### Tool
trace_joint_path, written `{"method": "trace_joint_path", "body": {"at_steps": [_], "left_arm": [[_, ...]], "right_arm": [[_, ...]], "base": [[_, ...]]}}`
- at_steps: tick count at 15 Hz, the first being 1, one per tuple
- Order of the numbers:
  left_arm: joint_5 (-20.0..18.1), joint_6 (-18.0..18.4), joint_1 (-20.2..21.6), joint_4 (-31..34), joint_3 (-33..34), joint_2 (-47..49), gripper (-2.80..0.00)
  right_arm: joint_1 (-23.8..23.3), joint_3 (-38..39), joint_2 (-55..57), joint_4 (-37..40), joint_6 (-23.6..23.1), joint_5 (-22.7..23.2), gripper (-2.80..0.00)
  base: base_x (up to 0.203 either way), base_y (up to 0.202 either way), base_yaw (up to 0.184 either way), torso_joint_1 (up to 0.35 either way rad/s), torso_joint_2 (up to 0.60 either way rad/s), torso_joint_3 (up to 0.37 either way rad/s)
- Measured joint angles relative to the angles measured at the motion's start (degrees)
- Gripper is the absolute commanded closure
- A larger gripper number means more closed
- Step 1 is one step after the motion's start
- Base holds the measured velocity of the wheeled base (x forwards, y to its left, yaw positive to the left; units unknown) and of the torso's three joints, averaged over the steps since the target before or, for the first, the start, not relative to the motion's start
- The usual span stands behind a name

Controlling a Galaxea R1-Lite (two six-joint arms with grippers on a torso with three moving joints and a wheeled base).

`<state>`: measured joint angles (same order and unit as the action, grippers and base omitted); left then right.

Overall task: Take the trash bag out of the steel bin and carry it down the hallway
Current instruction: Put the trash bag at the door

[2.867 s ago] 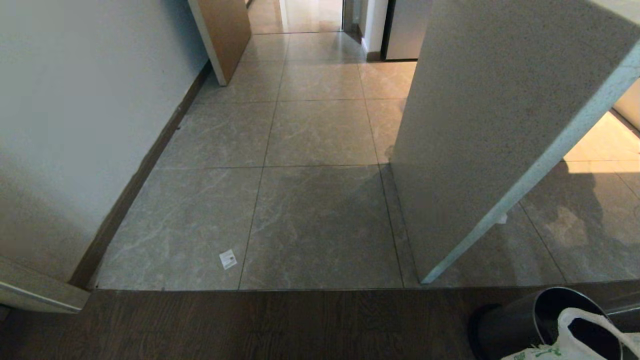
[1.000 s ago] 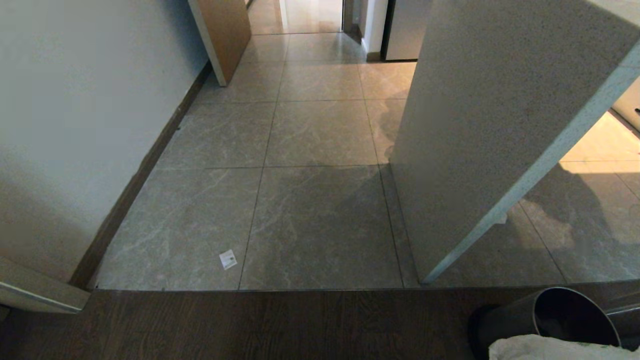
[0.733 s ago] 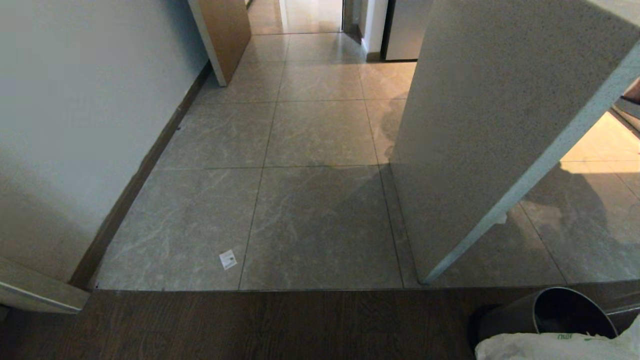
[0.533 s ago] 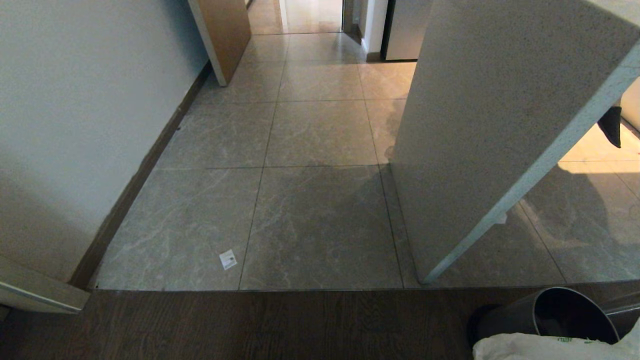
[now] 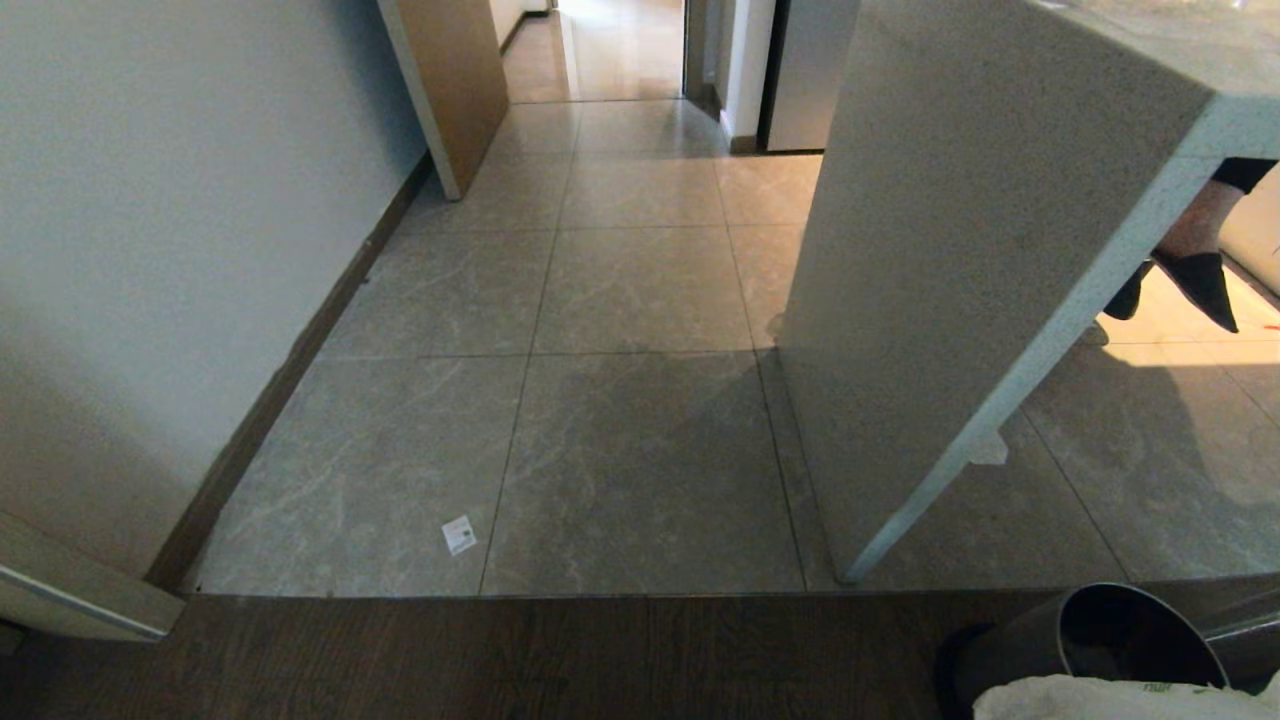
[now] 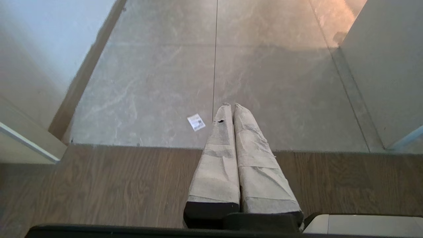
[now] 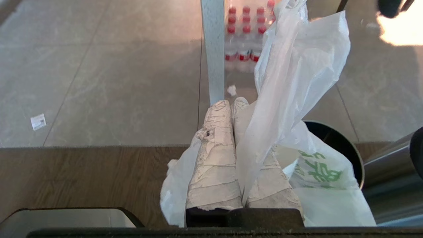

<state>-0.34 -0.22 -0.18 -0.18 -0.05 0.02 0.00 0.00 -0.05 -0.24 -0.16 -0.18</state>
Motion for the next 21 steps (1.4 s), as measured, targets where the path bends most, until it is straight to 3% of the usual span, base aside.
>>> {"method": "trace_joint_path", "body": {"at_steps": [16,21], "left_arm": [[0.0,0.0,0.0,0.0,0.0,0.0,0.0],[0.0,0.0,0.0,0.0,0.0,0.0,0.0]], "right_arm": [[0.0,0.0,0.0,0.0,0.0,0.0,0.0],[0.0,0.0,0.0,0.0,0.0,0.0,0.0]], "base": [[0.0,0.0,0.0,0.002,0.0,0.202],[0.0,0.0,0.0,0.001,0.0,0.068]]}}
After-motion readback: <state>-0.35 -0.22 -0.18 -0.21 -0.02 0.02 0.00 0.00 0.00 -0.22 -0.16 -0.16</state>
